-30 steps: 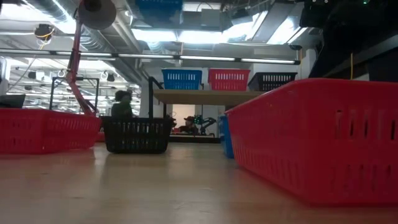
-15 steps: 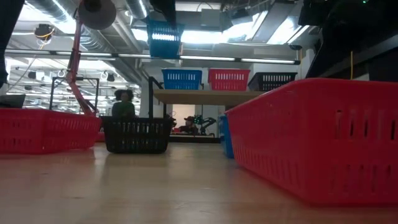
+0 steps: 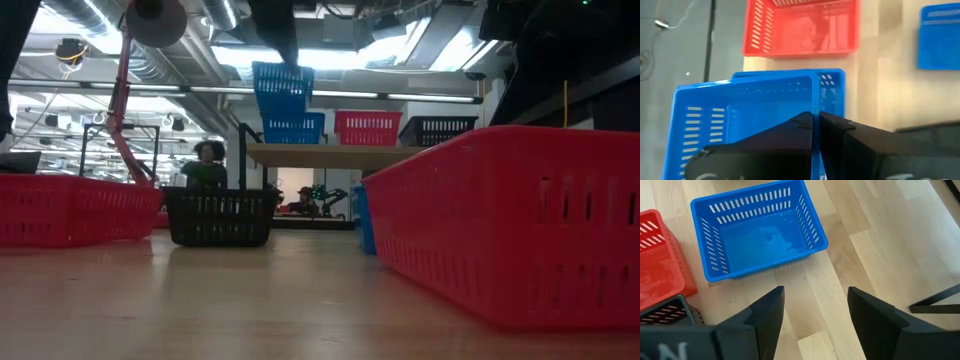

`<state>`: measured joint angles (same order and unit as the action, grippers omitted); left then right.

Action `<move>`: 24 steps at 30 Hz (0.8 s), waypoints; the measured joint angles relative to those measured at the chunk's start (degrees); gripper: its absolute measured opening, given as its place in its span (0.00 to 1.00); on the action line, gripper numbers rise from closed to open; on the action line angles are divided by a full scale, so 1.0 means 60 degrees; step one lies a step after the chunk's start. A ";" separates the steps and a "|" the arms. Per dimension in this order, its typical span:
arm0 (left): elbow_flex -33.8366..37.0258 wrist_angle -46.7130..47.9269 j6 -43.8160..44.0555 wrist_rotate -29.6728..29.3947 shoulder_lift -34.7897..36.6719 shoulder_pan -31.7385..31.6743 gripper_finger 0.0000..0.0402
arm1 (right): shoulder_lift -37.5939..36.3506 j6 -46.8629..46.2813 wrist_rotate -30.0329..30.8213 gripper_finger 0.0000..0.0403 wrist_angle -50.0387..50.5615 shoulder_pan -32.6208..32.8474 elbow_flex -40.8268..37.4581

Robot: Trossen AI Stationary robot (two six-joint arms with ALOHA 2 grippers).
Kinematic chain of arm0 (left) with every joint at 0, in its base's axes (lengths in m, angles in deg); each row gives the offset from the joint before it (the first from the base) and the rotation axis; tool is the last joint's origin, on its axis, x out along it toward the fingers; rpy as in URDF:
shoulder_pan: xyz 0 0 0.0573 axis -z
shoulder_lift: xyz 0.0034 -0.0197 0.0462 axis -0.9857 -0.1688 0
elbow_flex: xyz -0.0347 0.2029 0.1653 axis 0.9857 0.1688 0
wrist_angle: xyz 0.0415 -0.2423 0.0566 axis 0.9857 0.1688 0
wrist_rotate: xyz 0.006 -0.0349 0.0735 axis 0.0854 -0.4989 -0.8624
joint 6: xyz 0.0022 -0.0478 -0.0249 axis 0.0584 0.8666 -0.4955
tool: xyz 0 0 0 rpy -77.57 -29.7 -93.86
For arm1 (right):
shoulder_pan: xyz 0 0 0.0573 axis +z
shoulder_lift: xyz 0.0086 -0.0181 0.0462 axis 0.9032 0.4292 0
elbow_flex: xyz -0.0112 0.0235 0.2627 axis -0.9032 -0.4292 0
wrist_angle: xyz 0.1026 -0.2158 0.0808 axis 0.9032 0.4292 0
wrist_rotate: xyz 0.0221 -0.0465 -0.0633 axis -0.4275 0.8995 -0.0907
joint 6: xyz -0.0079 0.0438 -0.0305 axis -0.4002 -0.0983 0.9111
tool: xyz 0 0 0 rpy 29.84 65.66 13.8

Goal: Stack baskets on shelf by color
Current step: Stack the left blue bin on top of the blue bin on the shelf

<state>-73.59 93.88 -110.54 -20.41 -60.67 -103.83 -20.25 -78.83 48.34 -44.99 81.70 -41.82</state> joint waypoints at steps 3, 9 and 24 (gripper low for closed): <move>0.0426 -0.0804 -0.0234 -0.0118 0.0000 0.0079 0.00 | -0.0001 -0.0224 -0.0003 0.54 0.0000 -0.0001 0.0000; 0.0768 -0.1141 -0.0206 -0.0181 -0.0004 0.0277 0.00 | 0.0001 -0.0522 -0.0011 0.54 0.0003 -0.0003 0.0000; 0.0786 -0.1140 0.0040 -0.0149 -0.0270 0.0386 0.00 | -0.0002 -0.0493 -0.0015 0.54 -0.0003 -0.0003 0.0000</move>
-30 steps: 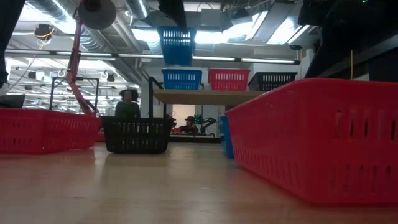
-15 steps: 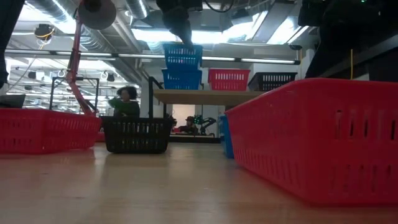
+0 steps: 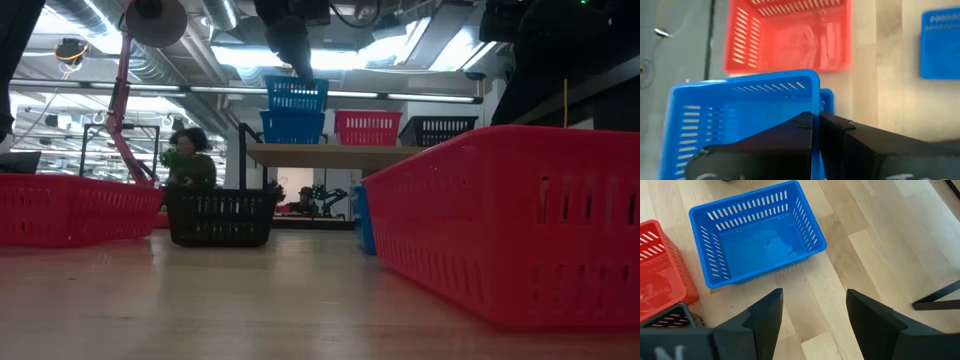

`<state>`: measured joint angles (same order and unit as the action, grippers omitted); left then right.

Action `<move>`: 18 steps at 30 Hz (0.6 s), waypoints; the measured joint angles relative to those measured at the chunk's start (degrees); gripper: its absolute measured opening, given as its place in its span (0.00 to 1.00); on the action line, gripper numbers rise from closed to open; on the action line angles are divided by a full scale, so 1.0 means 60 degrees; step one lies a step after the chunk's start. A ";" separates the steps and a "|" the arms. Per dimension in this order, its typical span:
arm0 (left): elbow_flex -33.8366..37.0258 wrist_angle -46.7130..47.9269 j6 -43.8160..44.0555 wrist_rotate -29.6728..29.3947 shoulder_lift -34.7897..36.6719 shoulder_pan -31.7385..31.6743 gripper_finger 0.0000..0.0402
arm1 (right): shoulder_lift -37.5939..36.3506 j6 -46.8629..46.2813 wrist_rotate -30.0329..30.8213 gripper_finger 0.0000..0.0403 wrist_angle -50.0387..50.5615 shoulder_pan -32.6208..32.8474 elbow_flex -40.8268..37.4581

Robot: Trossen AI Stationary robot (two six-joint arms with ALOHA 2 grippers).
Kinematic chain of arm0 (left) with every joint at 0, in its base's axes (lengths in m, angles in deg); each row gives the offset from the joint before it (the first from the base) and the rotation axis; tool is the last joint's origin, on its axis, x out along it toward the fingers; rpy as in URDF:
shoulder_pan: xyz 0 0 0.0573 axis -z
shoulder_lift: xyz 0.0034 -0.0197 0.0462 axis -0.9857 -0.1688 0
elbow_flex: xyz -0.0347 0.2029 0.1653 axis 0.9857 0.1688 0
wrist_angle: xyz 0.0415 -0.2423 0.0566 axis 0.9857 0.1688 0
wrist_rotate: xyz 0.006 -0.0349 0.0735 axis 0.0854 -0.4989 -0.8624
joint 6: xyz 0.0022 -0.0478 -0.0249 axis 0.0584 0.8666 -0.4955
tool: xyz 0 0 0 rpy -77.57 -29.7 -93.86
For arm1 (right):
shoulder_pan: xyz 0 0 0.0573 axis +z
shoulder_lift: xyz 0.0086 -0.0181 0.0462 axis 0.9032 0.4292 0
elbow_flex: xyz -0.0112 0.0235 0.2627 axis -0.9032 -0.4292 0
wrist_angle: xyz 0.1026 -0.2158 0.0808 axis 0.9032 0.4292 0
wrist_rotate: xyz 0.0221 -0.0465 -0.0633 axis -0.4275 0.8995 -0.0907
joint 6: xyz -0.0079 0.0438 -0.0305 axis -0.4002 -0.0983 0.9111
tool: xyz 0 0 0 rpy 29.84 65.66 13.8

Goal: Stack baskets on shelf by color
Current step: Stack the left blue bin on top of the blue bin on the shelf

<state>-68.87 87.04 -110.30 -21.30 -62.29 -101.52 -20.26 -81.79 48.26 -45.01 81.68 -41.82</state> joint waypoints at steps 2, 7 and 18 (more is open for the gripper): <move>0.0004 0.0092 0.0007 0.0000 -0.0004 0.0007 0.00 | -0.0001 -0.0007 -0.0004 0.54 0.0003 0.0000 0.0000; 0.0000 0.0189 0.0235 -0.0033 -0.0138 -0.0004 0.00 | -0.0001 -0.0007 -0.0004 0.54 -0.0008 0.0003 0.0000; -0.0004 0.0070 0.0331 -0.0299 -0.0425 0.0084 0.14 | -0.0001 -0.0011 -0.0007 0.54 -0.0044 0.0004 0.0000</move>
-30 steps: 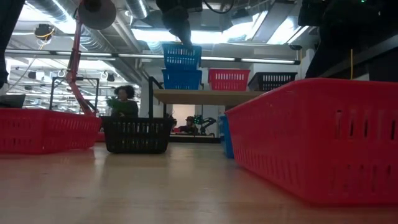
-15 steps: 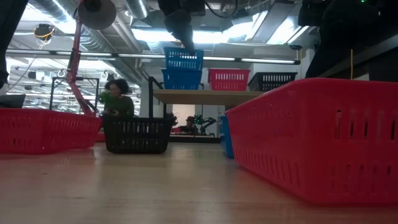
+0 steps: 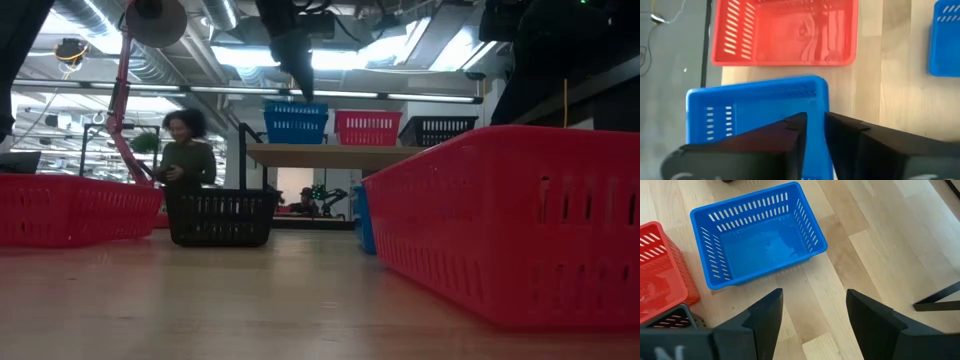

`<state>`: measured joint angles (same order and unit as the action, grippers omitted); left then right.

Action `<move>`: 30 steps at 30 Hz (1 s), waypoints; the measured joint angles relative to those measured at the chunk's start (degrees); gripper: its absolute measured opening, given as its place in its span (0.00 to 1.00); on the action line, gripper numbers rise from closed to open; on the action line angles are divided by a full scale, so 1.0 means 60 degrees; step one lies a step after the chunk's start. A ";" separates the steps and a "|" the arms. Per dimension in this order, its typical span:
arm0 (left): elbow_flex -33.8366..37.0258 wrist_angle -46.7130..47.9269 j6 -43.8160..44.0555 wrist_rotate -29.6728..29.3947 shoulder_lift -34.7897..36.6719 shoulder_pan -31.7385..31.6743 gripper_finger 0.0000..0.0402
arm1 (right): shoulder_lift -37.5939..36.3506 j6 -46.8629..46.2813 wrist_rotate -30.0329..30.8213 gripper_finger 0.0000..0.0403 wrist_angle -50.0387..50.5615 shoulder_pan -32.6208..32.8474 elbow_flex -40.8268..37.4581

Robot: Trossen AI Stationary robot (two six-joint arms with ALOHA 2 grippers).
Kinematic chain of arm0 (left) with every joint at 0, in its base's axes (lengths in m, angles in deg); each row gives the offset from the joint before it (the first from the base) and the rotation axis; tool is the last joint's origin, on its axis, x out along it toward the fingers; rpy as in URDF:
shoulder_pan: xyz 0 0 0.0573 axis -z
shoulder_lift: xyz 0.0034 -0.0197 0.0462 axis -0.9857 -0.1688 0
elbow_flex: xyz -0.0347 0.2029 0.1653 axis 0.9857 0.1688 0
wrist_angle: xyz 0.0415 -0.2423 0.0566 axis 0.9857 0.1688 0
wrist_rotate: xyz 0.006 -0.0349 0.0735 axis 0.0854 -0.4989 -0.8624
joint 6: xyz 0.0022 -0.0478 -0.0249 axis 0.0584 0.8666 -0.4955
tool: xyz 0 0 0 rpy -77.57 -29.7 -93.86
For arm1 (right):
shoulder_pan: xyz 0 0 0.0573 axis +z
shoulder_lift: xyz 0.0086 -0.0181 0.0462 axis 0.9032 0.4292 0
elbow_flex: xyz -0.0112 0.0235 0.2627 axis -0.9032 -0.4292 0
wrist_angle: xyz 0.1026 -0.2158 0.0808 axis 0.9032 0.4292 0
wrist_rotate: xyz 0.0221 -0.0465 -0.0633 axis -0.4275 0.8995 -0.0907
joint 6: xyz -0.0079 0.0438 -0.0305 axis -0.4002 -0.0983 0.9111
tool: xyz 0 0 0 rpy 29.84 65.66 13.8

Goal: Stack baskets on shelf by color
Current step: Stack the left blue bin on top of the blue bin on the shelf, then stack the right red bin on top of the red bin on the shelf

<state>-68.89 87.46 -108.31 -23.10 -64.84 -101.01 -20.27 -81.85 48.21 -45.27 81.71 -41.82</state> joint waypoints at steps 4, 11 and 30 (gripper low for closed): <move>0.0000 0.0013 0.0000 -0.0017 0.0006 0.0102 0.21 | 0.0000 -0.0004 0.0000 0.54 0.0000 -0.0004 0.0000; 0.0000 0.0216 0.0262 -0.0051 0.0198 0.0651 0.23 | 0.0000 -0.0063 -0.0004 0.54 0.0007 -0.0004 0.0000; -0.0007 0.1168 0.0523 -0.1105 0.0145 -0.0317 0.23 | 0.0000 -0.0248 0.0000 0.54 -0.0347 -0.0002 0.0000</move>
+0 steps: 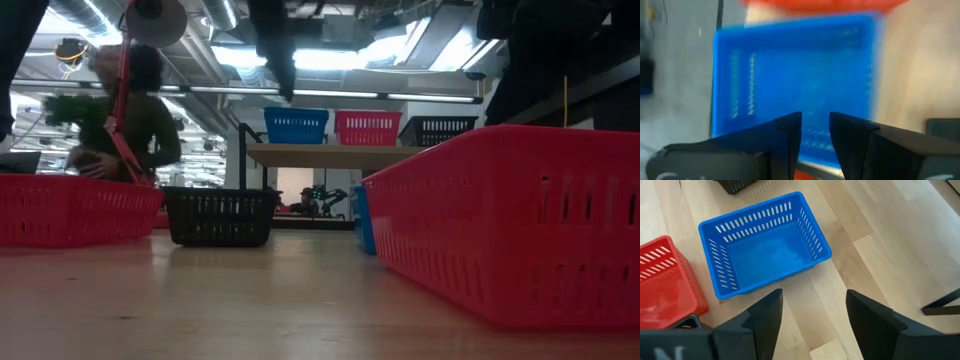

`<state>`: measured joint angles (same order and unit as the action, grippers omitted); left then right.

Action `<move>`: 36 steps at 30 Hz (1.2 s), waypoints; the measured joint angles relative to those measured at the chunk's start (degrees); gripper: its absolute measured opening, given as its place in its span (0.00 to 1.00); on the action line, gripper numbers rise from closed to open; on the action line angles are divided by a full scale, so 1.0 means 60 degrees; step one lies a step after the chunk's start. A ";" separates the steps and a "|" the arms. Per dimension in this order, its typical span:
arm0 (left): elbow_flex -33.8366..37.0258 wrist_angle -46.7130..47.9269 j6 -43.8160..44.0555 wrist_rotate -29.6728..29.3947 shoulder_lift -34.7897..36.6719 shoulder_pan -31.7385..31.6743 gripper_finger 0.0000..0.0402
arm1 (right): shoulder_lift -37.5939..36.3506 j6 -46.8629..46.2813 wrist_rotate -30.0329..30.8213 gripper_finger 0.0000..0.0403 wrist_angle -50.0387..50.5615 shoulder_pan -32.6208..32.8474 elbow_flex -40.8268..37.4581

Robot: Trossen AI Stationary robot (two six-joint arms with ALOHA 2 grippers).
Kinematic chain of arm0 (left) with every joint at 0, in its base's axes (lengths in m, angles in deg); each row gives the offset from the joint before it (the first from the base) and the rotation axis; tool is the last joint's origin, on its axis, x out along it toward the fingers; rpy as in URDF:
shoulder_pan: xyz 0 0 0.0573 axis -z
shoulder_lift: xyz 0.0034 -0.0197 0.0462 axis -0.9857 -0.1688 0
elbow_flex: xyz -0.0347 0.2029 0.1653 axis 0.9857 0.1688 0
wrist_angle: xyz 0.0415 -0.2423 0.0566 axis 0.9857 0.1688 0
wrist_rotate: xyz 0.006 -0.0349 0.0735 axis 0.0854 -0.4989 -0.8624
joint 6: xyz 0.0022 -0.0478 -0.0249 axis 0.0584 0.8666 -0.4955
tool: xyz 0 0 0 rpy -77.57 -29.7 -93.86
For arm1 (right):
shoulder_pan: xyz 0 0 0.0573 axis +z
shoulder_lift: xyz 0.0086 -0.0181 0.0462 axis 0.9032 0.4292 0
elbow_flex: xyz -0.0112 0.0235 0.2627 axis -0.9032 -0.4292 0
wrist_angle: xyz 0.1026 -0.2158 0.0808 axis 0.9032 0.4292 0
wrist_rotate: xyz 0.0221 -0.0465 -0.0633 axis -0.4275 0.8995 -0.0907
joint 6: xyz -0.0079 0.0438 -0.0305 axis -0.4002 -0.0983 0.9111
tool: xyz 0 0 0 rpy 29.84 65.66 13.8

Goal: Stack baskets on shelf by color
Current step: Stack the right red bin on top of the red bin on the shelf

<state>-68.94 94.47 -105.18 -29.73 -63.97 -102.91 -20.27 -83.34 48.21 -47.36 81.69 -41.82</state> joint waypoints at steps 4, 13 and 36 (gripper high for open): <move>0.0007 0.0174 0.0185 0.0540 -0.0026 -0.0725 0.23 | 0.0000 0.0013 -0.0002 0.54 0.0005 0.0001 0.0000; 0.0004 0.0800 -0.0194 0.0944 -0.0102 -0.0621 0.23 | 0.0000 0.0051 0.0000 0.54 0.0012 -0.0001 0.0000; 0.0004 0.1118 0.0134 0.0196 -0.0149 -0.0342 0.22 | 0.0000 0.0058 0.0000 0.54 0.0019 0.0002 0.0000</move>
<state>-68.91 101.18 -104.38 -28.55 -64.87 -104.97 -20.27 -82.99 48.21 -47.24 81.71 -41.82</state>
